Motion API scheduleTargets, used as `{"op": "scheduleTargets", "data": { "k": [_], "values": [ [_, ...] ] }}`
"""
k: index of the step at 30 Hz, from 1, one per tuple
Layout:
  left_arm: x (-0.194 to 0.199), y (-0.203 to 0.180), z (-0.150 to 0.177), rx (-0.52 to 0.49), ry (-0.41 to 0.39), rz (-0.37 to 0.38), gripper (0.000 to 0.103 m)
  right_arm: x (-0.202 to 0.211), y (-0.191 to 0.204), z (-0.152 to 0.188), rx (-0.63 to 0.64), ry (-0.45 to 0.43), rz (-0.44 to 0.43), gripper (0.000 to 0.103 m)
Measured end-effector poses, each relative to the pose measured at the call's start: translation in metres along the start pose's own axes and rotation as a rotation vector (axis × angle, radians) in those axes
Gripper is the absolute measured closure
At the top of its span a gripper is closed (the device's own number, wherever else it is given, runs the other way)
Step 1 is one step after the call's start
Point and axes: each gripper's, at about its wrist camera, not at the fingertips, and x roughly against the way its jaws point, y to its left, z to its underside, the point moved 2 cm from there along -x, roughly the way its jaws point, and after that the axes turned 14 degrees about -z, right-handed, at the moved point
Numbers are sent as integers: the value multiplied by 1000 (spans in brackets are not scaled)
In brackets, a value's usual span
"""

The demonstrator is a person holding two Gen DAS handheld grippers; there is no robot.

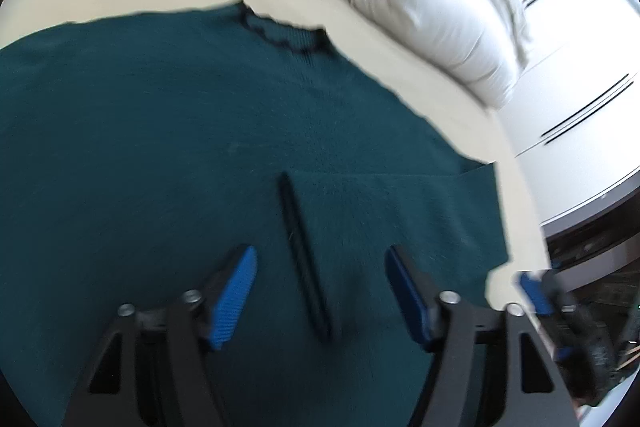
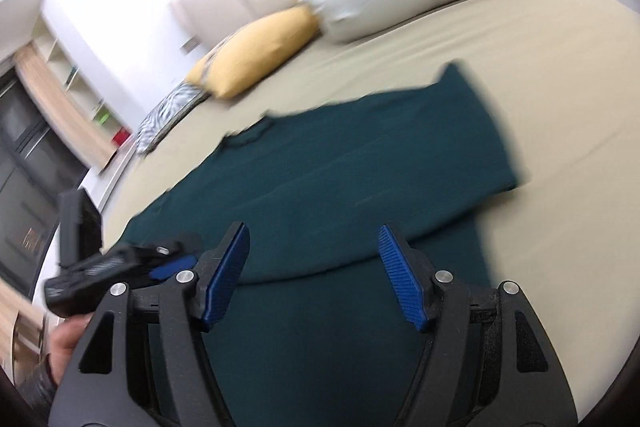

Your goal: Fold small clothes

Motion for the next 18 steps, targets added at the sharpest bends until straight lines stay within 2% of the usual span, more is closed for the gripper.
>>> {"op": "scheduleTargets", "data": {
  "k": [2,3,4,5,10,16,18],
  "values": [
    [-7,-7,-7,-14,-31,-46,44,21,-23,-9,-19,-35,37,37],
    [-8,-9,-11,-15,-27,-57,61,26,-33,-14,-29,-46,52,37],
    [-7,-9,-14,-12,-23,-64,84,31,-42,-19,-41,-56,67,37],
    [-4,-9,-16,-17,-28,-69,92,33,-52,-25,-58,-64,83,37],
    [16,-11,-17,-66,-98,-79,95,48,-93,-41,-109,-85,124,37],
    [59,13,-42,-32,-254,-89,95,16,-113,-76,-105,-47,147,37],
    [59,24,-53,-11,-267,-102,95,0,-115,-87,-107,-37,144,37]
  ]
}}
